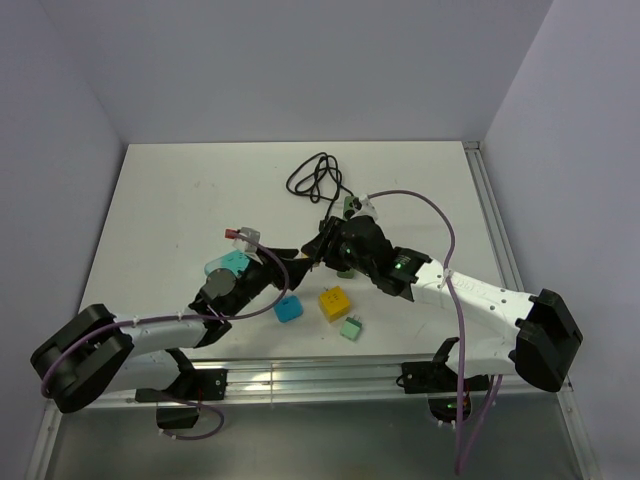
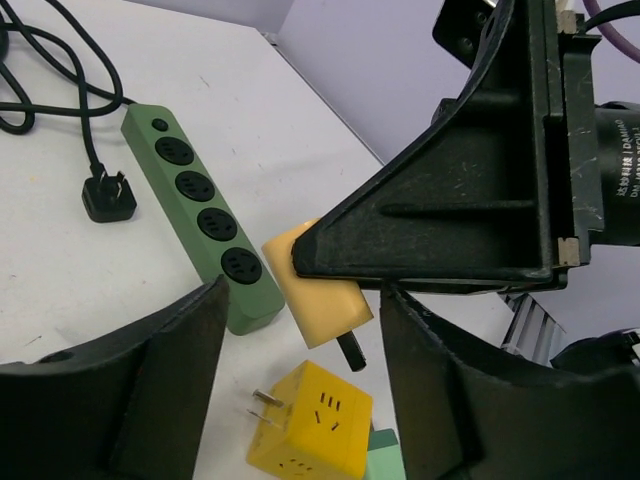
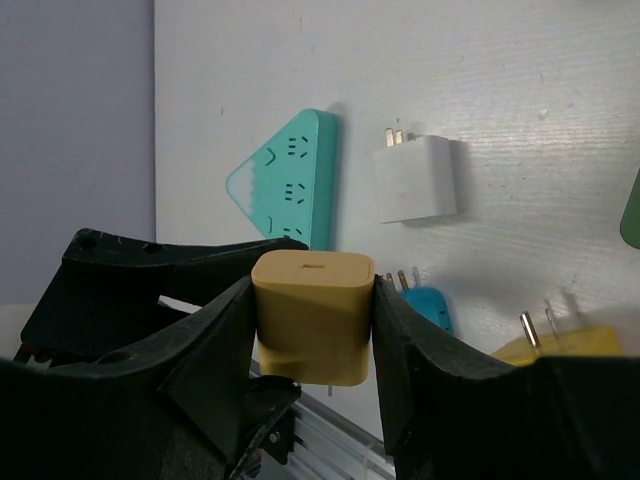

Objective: Insert the plug
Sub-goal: Adjust the plug.

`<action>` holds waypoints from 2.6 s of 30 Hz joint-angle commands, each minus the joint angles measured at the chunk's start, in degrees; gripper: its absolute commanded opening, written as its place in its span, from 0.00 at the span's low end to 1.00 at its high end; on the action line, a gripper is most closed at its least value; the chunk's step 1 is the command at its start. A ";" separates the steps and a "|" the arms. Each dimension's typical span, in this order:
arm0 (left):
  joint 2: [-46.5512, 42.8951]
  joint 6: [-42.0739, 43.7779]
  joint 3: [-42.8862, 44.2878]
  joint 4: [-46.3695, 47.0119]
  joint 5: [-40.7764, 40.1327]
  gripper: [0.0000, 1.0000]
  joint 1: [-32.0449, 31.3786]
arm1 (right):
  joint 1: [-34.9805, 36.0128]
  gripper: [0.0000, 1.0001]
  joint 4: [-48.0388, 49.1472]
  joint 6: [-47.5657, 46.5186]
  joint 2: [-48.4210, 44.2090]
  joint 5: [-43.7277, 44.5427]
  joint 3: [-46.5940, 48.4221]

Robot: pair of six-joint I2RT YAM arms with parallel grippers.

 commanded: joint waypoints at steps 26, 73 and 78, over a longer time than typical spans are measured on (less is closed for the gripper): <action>3.15 13.38 -2.82 15.23 15.60 0.00 -0.24 | -0.35 0.42 -8.06 -6.27 -1.59 -6.70 4.29; -4.50 29.21 -4.06 6.90 24.66 0.00 -0.24 | -6.76 0.67 -18.52 -18.67 -1.50 -34.47 10.00; -4.24 29.12 -3.80 6.29 23.87 0.00 -0.24 | -6.76 0.49 -17.99 -18.93 -1.15 -35.44 9.91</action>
